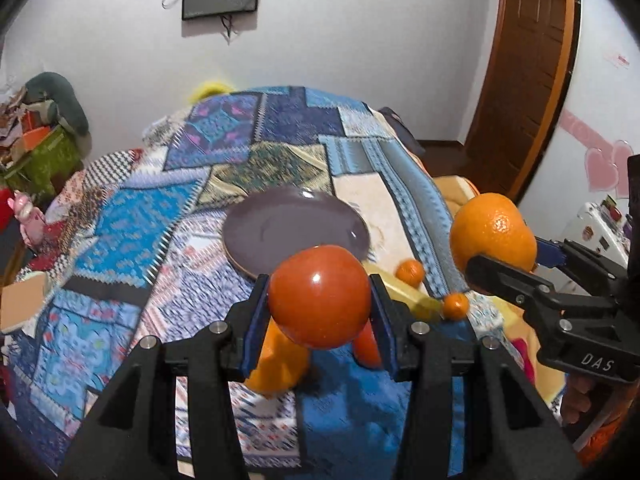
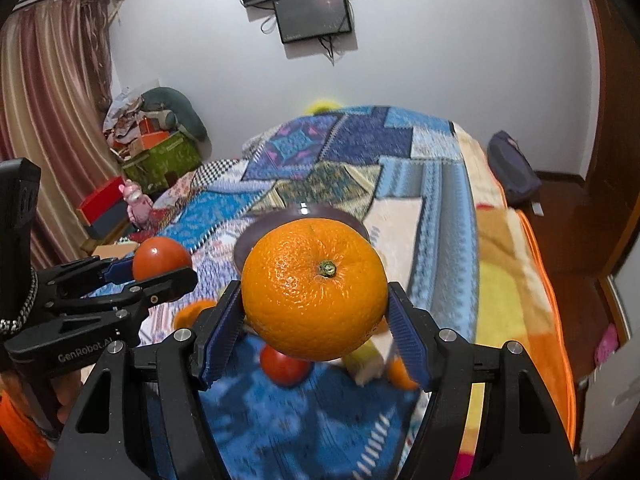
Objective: Organize fruits
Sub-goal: 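Lift and carry the tomato and orange over the dark brown plate with both tools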
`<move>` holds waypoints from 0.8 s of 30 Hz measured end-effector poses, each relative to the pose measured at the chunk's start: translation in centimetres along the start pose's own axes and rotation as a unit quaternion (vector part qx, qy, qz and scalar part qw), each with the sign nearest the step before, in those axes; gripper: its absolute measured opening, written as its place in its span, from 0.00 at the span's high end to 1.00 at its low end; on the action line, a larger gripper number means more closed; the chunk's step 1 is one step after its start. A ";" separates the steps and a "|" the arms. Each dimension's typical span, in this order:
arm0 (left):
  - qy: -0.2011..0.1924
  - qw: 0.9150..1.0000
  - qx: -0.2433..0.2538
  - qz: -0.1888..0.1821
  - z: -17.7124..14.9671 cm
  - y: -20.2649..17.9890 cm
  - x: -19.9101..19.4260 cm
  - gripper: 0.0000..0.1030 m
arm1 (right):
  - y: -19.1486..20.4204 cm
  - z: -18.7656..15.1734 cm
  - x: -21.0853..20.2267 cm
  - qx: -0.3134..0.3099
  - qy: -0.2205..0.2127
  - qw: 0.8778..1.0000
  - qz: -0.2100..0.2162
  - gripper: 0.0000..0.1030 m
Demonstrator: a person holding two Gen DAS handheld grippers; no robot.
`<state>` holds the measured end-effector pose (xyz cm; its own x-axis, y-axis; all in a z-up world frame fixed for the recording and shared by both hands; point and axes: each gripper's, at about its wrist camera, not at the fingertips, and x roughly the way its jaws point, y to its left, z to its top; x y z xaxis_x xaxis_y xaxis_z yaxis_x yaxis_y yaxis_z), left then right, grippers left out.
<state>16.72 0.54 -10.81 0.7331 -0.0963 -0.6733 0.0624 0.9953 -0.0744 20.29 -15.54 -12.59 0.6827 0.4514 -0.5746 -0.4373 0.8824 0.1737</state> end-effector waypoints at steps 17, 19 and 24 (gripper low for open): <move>-0.025 0.999 0.001 0.036 5.1 3.3 4.4 0.55 | 1.2 5.1 6.2 -0.019 -0.013 1.000 -0.015 0.35; -0.023 0.999 0.000 0.038 5.5 3.7 5.2 0.55 | 1.1 5.3 6.8 -0.020 -0.011 1.000 -0.015 0.35; -0.012 0.999 -0.008 0.040 6.7 5.1 7.6 0.55 | 0.7 5.9 9.1 -0.029 0.001 0.999 -0.022 0.35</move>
<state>27.12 4.95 -11.41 0.7514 -0.0154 -0.6597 -0.0085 0.9994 -0.0330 29.64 -10.01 -12.99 0.7004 0.4118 -0.5830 -0.4402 0.8921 0.1013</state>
